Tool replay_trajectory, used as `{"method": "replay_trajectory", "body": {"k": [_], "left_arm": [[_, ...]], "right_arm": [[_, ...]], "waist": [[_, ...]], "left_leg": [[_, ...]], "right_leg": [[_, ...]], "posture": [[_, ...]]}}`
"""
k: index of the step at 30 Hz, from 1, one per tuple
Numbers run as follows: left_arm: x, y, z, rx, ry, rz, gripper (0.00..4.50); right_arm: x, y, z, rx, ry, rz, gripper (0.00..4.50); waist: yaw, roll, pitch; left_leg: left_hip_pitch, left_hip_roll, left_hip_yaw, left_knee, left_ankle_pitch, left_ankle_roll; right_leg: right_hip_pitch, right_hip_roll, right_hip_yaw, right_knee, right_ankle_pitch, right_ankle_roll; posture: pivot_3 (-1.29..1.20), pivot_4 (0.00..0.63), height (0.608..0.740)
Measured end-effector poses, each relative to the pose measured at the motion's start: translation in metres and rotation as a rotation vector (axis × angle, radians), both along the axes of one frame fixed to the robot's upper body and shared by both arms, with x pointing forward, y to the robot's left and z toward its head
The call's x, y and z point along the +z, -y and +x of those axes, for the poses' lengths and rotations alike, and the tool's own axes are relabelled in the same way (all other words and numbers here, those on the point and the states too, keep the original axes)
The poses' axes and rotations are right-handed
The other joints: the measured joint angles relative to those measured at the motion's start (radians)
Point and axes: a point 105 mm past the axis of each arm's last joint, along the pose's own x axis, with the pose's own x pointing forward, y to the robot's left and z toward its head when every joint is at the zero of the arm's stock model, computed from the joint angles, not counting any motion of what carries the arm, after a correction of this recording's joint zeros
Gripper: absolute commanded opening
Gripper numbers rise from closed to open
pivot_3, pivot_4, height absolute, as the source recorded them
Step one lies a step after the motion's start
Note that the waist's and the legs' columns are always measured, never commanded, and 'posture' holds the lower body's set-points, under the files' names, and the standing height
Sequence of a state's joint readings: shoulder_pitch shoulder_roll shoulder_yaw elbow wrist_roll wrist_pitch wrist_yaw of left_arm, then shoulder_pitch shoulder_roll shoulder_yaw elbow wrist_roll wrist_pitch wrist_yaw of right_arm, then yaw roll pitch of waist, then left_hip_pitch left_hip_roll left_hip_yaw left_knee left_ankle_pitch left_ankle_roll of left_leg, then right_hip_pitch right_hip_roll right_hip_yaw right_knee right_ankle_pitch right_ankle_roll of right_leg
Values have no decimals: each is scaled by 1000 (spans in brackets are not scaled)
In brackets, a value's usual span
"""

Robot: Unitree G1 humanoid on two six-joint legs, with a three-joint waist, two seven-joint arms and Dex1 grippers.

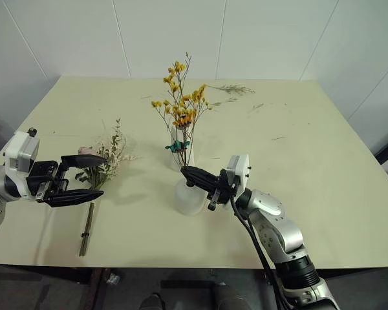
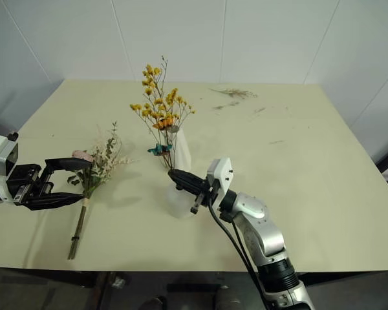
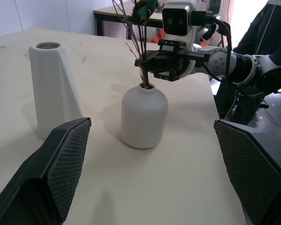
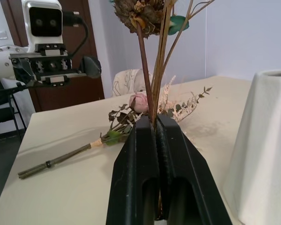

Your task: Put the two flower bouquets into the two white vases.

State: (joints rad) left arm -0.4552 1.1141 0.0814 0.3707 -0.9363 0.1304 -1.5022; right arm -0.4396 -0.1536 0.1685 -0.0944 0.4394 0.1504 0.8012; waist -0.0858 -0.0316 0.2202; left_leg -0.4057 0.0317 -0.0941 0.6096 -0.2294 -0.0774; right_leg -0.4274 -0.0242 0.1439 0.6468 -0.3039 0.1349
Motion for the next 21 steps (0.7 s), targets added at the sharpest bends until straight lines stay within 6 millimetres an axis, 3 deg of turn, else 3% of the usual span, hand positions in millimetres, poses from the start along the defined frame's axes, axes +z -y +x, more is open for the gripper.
{"method": "replay_trajectory", "body": {"k": [18,21], "left_arm": [[-3,2,2,-3,-2,1,4500],[-3,2,3,-1,-1,1,4500]], "right_arm": [[-10,15,7,-58,4,-57,60],[-11,16,6,-55,14,-80,719]], "waist": [[0,0,0],[1,0,0]], "left_leg": [[0,0,0,0,0,0],[0,0,0,0,0,0]], "right_leg": [[0,0,0,0,0,0],[0,0,0,0,0,0]], "posture": [[0,150,740],[0,150,740]]}}
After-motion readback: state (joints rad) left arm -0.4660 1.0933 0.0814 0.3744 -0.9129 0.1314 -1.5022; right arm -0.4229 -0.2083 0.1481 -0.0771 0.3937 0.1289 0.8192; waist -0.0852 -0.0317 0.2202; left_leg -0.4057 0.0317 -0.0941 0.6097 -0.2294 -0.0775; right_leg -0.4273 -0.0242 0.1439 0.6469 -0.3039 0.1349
